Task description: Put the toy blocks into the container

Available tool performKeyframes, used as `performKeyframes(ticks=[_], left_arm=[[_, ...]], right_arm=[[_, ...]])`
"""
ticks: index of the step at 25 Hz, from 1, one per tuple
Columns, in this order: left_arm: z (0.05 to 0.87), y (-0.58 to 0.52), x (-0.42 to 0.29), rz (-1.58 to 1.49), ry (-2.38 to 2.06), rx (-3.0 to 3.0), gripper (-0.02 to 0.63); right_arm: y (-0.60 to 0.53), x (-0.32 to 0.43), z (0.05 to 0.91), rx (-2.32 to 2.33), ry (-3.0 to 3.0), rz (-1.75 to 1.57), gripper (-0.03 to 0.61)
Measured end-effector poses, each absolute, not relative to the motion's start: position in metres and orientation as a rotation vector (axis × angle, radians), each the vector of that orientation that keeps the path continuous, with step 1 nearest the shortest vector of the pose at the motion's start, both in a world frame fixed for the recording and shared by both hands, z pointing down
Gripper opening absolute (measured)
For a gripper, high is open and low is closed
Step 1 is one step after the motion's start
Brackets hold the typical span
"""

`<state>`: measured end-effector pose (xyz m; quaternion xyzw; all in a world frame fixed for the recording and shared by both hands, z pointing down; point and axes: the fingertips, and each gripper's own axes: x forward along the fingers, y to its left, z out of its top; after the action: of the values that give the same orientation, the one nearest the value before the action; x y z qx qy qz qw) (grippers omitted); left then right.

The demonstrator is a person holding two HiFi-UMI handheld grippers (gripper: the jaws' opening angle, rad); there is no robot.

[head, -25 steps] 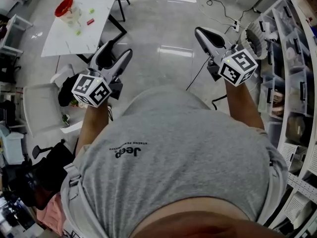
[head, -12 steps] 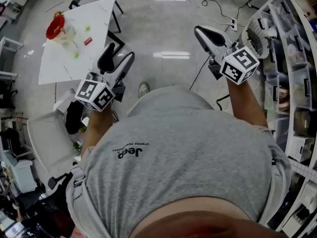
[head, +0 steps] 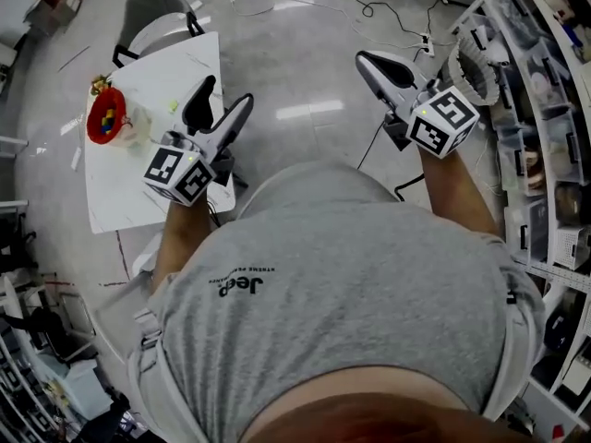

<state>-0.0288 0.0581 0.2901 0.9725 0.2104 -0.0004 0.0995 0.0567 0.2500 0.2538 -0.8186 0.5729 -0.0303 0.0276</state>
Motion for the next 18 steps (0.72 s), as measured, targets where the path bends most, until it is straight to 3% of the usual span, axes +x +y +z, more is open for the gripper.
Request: performKeyframes(ticks=[9, 18], left_arm=[[0.3, -0.017, 0.025, -0.006, 0.596, 2.805, 0.39], [0.317, -0.026, 0.087, 0.058, 0.525, 2.82, 0.39]], right_arm=[[0.168, 0.1, 0.251, -2.548, 1.83, -0.185, 0.005], [0.142, 0.177, 0.261, -2.447, 1.919, -0.192, 0.005]])
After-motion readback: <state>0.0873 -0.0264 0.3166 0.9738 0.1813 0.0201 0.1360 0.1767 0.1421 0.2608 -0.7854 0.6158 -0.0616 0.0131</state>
